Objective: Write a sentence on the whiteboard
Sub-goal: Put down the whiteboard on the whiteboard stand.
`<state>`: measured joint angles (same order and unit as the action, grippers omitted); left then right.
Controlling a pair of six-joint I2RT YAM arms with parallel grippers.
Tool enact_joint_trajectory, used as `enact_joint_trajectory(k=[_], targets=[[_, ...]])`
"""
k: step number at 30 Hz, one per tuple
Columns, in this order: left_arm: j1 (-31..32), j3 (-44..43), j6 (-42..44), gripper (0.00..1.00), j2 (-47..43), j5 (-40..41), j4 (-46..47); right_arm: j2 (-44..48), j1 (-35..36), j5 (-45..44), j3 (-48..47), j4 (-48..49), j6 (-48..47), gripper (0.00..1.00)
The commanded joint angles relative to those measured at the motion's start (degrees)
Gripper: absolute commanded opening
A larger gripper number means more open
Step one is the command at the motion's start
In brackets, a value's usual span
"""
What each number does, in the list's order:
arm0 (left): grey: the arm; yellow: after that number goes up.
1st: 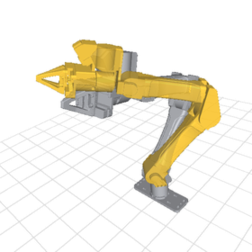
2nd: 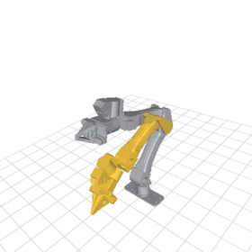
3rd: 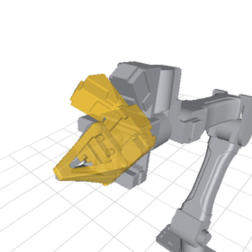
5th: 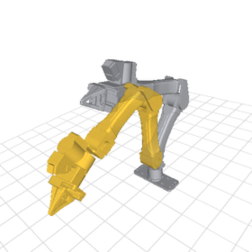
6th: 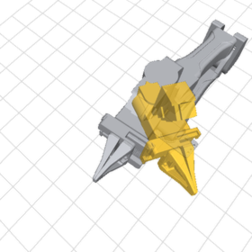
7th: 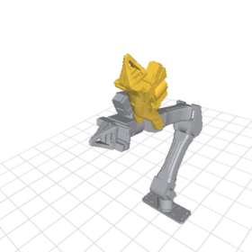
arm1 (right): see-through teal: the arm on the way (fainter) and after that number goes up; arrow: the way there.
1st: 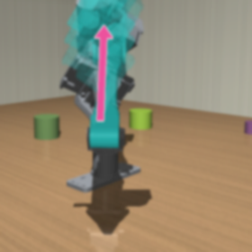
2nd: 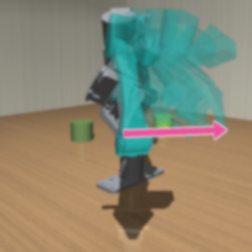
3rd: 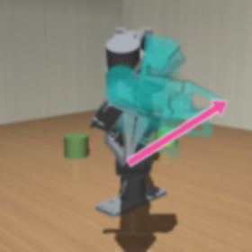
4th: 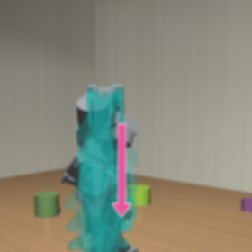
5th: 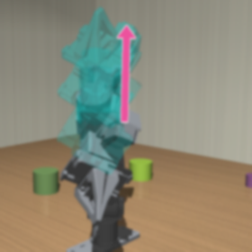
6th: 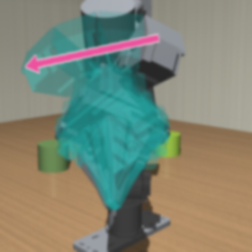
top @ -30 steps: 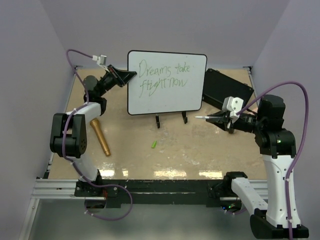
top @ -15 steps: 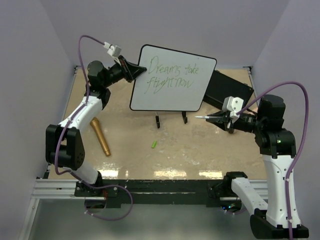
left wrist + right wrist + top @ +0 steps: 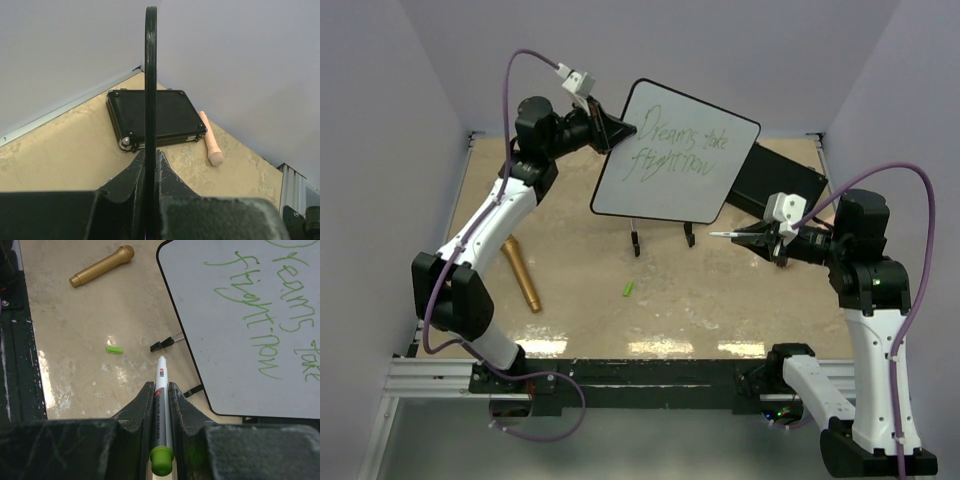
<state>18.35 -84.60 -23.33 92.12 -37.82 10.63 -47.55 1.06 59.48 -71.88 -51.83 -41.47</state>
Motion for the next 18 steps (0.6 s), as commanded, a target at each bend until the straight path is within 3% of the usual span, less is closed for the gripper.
enact_joint_trajectory(k=[1,12,18], targets=[[2.74,-10.66,1.18,0.00,1.30,3.28,-5.35,0.79,0.08,0.02,-0.46,1.30,0.78,0.00],[8.63,-24.99,3.63,0.00,7.20,10.13,-17.12,1.06,0.08,-0.07,-0.28,1.47,0.87,0.00],[8.72,-19.49,6.45,0.00,5.45,10.66,-16.87,1.41,0.00,-0.33,-0.19,1.56,0.87,0.00]])
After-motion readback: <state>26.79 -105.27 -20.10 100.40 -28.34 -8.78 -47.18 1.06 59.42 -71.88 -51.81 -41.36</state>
